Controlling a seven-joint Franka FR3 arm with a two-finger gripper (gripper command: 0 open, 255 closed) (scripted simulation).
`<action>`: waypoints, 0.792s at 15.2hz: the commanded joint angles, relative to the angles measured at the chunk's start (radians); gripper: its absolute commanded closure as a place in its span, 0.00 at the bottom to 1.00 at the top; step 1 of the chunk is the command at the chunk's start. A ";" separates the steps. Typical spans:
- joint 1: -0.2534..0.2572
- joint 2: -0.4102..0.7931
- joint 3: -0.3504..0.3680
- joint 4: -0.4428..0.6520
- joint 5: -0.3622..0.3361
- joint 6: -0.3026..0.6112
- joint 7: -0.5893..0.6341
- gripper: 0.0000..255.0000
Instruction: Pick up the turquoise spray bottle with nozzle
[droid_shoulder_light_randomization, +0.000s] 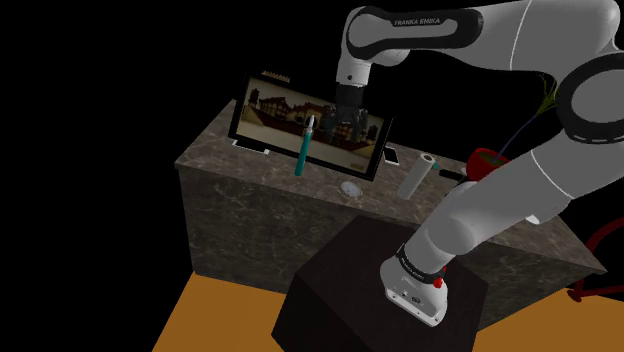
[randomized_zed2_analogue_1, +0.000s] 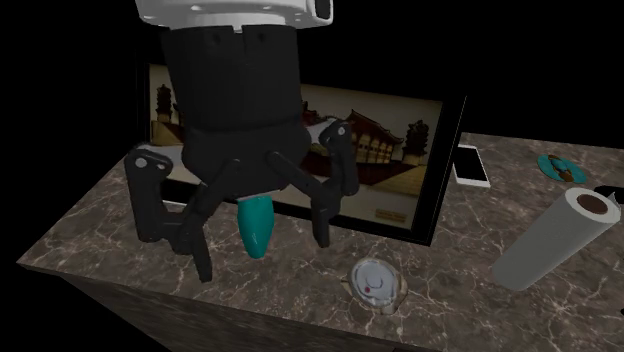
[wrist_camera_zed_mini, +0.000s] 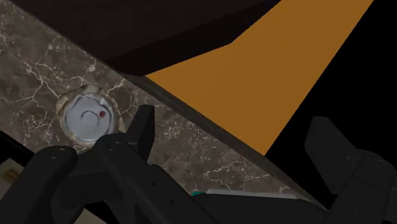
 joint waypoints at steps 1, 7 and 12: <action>-0.013 0.080 -0.011 0.045 0.014 0.022 0.025 0.00; -0.043 0.329 -0.042 0.216 0.068 0.060 0.102 0.00; -0.074 0.529 -0.069 0.378 0.121 0.065 0.161 0.00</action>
